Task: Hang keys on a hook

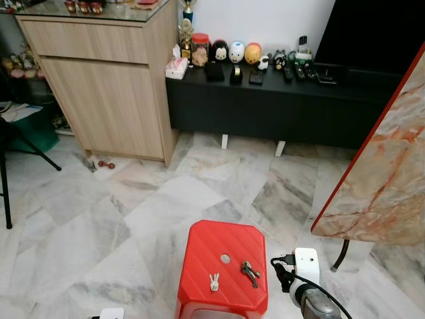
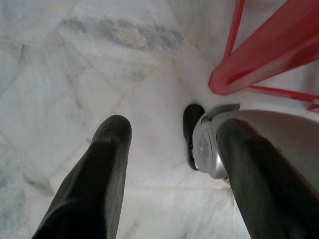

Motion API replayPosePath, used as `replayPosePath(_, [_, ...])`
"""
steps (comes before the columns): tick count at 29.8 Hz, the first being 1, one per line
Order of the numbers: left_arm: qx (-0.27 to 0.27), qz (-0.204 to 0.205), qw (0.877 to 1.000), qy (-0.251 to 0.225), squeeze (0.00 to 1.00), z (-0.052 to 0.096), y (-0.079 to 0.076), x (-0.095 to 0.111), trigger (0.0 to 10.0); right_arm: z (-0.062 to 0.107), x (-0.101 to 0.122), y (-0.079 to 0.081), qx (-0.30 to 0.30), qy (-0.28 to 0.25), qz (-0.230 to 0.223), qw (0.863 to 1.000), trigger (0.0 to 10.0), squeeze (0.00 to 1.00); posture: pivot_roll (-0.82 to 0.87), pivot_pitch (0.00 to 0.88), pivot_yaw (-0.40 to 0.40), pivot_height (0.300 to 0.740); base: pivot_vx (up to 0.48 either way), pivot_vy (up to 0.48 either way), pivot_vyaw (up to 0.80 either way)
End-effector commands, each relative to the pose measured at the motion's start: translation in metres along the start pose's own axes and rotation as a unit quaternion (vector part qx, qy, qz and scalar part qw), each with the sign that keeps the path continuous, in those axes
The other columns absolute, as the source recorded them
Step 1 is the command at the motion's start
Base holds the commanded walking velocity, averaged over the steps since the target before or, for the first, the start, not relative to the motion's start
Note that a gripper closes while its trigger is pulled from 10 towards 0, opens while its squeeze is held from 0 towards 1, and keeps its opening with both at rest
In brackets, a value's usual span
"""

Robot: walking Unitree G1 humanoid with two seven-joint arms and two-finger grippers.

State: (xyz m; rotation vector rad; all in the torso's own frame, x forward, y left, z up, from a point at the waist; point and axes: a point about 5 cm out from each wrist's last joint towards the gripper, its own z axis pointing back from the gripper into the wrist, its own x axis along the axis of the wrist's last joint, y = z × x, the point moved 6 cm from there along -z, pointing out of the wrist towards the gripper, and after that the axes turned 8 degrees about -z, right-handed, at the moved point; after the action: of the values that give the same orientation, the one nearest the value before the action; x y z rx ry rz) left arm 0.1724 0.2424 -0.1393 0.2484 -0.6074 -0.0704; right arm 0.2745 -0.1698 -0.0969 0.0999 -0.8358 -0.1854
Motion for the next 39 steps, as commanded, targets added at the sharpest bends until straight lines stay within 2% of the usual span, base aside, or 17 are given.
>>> replayPosePath(1, [-0.005, 0.002, 1.0, 0.016, 0.0, 0.001, -0.002, -0.009, 10.0, -0.001, 0.002, 0.001, 0.0, 0.0, 0.002, 1.0, 10.0, 0.0, 0.09, 0.052, -0.087, 0.687, 0.0, 0.0, 0.0])
replayPosePath(8, [-0.007, 0.0, 1.0, 0.016, 0.0, 0.002, -0.007, -0.009, 10.0, -0.001, 0.003, 0.0, -0.002, 0.003, -0.002, 1.0, 10.0, 0.0, 0.09, 0.052, -0.087, 0.687, 0.0, 0.0, 0.0])
replayPosePath(17, [-0.01, 0.0, 1.0, 0.017, 0.0, 0.001, -0.008, -0.008, 10.0, -0.002, 0.006, -0.002, -0.005, -0.002, -0.005, 1.0, 10.0, 0.0, 0.08, 0.05, -0.088, 0.637, 0.0, 0.0, 0.0])
replayPosePath(22, [-0.008, 0.002, 1.0, 0.017, 0.0, 0.001, -0.007, -0.007, 10.0, -0.002, 0.008, -0.004, -0.011, -0.006, -0.005, 1.0, 10.0, 0.0, 0.08, 0.051, -0.096, 0.637, 0.0, 0.0, 0.0])
replayPosePath(35, [-0.003, 0.007, 1.0, 0.028, 0.0, 0.004, 0.004, -0.02, 10.0, -0.002, 0.009, -0.003, -0.01, -0.008, -0.004, 1.0, 10.0, 0.0, 0.08, 0.051, -0.094, 0.637, 0.0, 0.0, 0.0])
replayPosePath(39, [-0.006, 0.009, 1.0, 0.026, 0.0, 0.003, -0.003, -0.015, 10.0, -0.002, 0.009, -0.001, -0.006, -0.006, -0.005, 1.0, 10.0, 0.0, 0.08, 0.053, -0.092, 0.637, 0.0, 0.0, 0.0])
